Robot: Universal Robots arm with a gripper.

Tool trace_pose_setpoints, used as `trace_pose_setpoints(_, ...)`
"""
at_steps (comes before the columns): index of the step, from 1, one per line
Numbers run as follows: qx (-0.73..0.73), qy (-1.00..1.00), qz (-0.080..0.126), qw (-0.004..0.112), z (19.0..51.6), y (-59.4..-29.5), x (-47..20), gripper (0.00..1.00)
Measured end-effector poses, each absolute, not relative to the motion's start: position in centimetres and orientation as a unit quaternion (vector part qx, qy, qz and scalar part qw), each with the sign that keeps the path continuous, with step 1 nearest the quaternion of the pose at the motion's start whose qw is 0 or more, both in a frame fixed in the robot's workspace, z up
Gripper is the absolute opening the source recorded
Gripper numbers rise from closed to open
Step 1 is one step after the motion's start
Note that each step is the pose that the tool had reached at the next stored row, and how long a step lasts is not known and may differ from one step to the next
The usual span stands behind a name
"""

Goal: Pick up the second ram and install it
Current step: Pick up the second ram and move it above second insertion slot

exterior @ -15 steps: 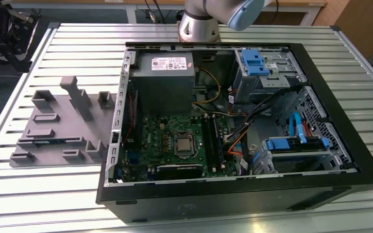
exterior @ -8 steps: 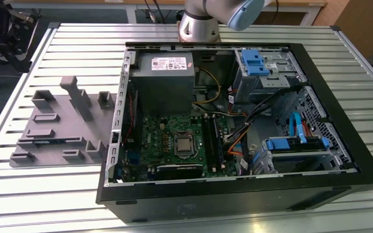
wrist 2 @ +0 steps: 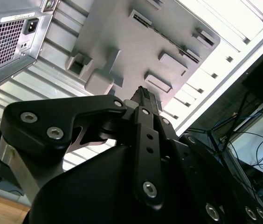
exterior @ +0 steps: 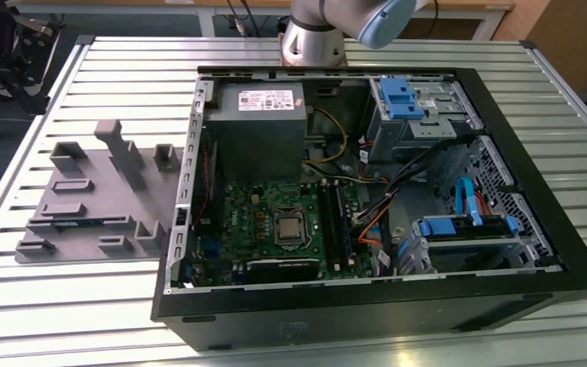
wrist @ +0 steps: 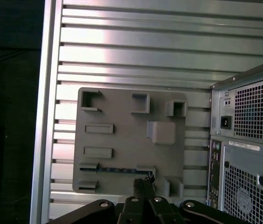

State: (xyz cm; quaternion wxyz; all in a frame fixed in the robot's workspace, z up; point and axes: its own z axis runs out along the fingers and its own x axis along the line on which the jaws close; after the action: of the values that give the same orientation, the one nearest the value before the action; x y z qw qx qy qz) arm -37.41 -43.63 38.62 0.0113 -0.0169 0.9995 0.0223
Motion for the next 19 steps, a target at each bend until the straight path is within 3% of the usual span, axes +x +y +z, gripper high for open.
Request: trace_pose_setpoints(19, -0.032, 0.999, 0.023, 0.011, 38.62, -43.63, -37.44, 0.11)
